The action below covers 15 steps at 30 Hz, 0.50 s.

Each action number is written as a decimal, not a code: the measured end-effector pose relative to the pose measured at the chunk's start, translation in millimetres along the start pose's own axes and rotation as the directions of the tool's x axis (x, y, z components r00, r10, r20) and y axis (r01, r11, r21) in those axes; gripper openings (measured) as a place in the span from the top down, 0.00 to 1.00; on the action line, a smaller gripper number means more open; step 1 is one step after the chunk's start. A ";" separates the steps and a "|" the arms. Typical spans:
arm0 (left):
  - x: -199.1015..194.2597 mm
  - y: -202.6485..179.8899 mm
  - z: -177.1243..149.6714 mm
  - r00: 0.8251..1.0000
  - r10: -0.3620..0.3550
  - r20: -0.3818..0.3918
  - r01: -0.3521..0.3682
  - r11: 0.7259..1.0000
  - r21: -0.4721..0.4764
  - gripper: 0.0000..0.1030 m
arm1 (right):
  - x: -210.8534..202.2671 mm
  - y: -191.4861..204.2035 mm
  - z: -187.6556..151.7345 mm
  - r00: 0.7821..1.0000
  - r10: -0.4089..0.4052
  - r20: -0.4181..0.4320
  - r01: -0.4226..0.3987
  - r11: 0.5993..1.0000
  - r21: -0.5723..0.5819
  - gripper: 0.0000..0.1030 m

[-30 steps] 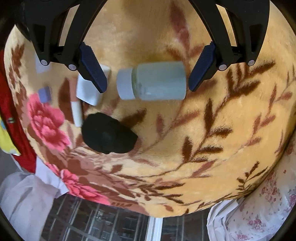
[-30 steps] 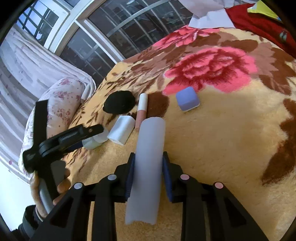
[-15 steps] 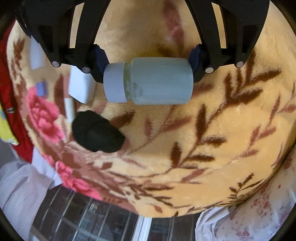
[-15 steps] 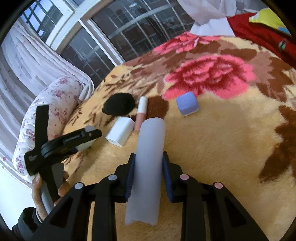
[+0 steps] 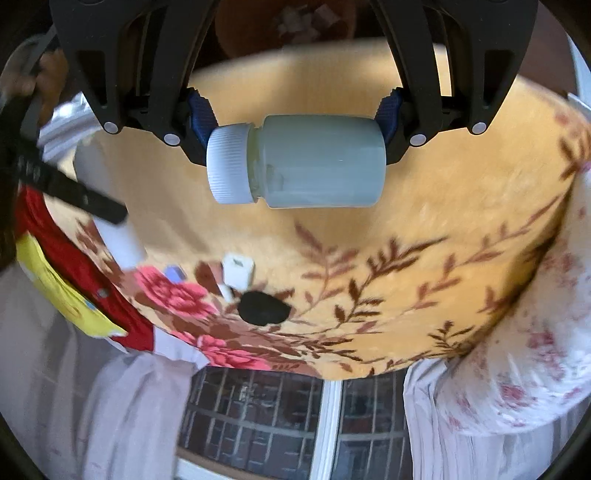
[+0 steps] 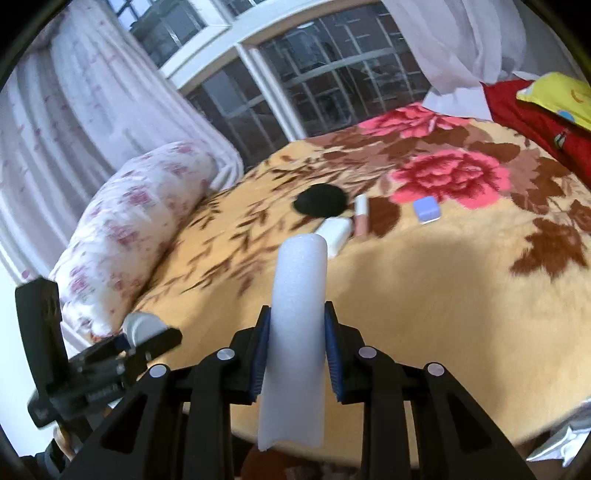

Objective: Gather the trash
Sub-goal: 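Carry the foam tube and pale bottle to the orange bin and release both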

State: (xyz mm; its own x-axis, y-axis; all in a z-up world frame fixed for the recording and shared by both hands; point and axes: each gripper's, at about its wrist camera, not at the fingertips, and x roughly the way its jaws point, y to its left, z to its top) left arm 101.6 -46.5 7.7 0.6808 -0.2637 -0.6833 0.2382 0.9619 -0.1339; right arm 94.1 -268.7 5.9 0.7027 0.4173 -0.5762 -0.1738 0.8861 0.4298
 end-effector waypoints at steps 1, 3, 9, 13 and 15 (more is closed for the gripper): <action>-9.9 0.2 -10.9 1.000 0.005 0.003 -0.005 1.000 0.012 0.35 | -6.5 8.0 -6.8 1.000 0.014 0.000 -0.014 1.000 -0.007 0.73; -25.8 -0.1 -34.4 1.000 0.016 0.002 -0.016 0.999 0.041 0.35 | -18.8 23.4 -23.8 0.999 0.036 -0.005 -0.036 0.999 -0.027 0.73; -44.4 -1.0 -89.9 0.999 0.041 -0.031 -0.037 0.994 0.103 0.35 | -36.7 56.8 -87.6 0.998 0.024 -0.065 -0.029 0.996 -0.089 0.73; -38.3 -0.5 -113.3 0.996 0.019 -0.088 -0.010 0.995 0.100 0.35 | -34.1 63.3 -124.2 0.993 0.001 -0.121 -0.013 0.995 -0.102 0.73; -33.1 -0.7 -122.7 0.993 0.018 -0.115 -0.006 0.995 0.100 0.35 | -30.4 62.9 -139.6 0.988 -0.006 -0.154 -0.010 0.995 -0.100 0.73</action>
State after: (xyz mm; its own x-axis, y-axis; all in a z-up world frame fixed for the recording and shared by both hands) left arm -6.0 -29.6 -57.6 0.6009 -0.2364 -0.7636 0.3022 0.9515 -0.0567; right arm -34.5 -197.4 -46.6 0.5893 0.4383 -0.6787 -0.2484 0.8977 0.3640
